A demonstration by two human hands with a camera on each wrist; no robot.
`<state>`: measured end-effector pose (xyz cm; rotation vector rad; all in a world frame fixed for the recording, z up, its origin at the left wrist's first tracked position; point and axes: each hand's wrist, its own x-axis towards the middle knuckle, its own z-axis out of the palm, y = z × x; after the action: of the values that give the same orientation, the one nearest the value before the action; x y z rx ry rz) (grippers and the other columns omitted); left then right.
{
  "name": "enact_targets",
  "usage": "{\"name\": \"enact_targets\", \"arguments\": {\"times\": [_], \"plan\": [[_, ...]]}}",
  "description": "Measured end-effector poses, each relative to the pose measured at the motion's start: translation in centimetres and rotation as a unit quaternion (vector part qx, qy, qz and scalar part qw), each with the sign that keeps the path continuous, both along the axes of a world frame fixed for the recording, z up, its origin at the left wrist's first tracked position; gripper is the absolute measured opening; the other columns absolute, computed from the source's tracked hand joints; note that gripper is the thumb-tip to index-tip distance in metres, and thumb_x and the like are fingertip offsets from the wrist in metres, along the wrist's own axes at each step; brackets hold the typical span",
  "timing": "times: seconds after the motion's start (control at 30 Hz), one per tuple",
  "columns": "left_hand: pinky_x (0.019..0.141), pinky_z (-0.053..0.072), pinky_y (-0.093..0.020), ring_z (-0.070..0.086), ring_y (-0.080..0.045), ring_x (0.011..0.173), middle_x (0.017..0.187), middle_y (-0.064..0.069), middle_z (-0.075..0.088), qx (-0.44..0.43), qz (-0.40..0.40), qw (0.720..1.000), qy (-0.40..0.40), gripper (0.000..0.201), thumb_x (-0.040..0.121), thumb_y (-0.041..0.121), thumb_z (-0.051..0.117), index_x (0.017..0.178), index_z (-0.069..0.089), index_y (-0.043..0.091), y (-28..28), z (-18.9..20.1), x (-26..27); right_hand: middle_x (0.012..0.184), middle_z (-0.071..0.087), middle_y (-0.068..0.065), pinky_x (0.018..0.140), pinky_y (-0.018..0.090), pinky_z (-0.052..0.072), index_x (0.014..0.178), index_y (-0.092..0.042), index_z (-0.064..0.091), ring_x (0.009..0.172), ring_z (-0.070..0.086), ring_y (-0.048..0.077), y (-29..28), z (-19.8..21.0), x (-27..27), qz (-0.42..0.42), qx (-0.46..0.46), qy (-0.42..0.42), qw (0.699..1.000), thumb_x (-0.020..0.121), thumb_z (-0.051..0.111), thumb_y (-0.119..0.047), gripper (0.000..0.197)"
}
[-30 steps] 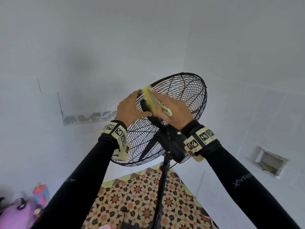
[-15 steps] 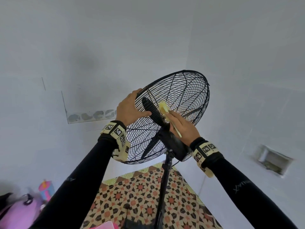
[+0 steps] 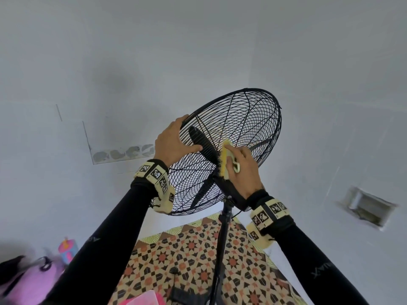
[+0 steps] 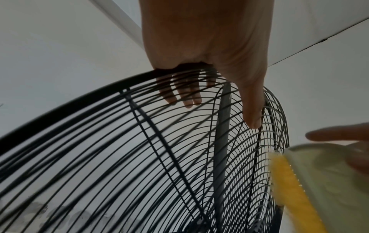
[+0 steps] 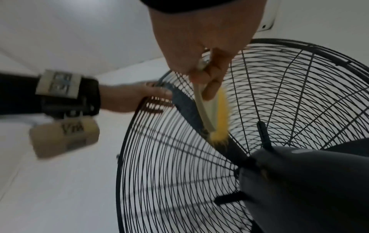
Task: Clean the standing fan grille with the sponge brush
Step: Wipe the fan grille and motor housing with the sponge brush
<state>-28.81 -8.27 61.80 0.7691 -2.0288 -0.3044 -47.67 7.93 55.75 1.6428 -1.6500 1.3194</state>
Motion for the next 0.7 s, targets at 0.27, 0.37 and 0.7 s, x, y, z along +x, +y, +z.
{"name": "enact_targets", "arguments": {"times": [0.27, 0.37, 0.7], "plan": [[0.109, 0.048, -0.054, 0.057, -0.018, 0.132, 0.146, 0.007, 0.058, 0.004, -0.002, 1.000, 0.001, 0.111, 0.061, 0.069, 0.088, 0.153, 0.036, 0.037, -0.2, -0.2, 0.1, 0.122, 0.071, -0.002, 0.081, 0.045, 0.063, 0.136, -0.025, 0.065, 0.112, 0.068, 0.014, 0.7, 1.5, 1.3, 0.099, -0.188, -0.343, 0.915, 0.093, 0.075, -0.024, 0.045], [0.107, 0.049, -0.053, 0.058, -0.018, 0.131, 0.145, 0.008, 0.059, 0.006, -0.002, 1.000, 0.002, 0.111, 0.060, 0.071, 0.087, 0.153, 0.036, 0.038, -0.3, -0.1, 0.0, 0.109, 0.076, -0.013, 0.078, 0.042, 0.063, 0.124, -0.017, 0.072, 0.100, 0.072, 0.014, 1.0, 0.9, 3.0, 0.117, -0.247, -0.348, 0.897, 0.092, 0.076, -0.021, 0.032], [0.108, 0.049, -0.050, 0.058, -0.018, 0.131, 0.146, 0.005, 0.059, -0.002, -0.008, 1.000, 0.012, 0.108, 0.064, 0.065, 0.089, 0.154, 0.038, 0.034, -0.2, -0.3, 0.2, 0.067, 0.065, -0.007, 0.055, 0.005, 0.036, 0.115, -0.016, 0.078, 0.050, 0.050, 0.004, 1.0, -1.1, 3.8, -0.033, -0.059, -0.153, 0.986, 0.097, 0.070, -0.024, 0.021]]}}
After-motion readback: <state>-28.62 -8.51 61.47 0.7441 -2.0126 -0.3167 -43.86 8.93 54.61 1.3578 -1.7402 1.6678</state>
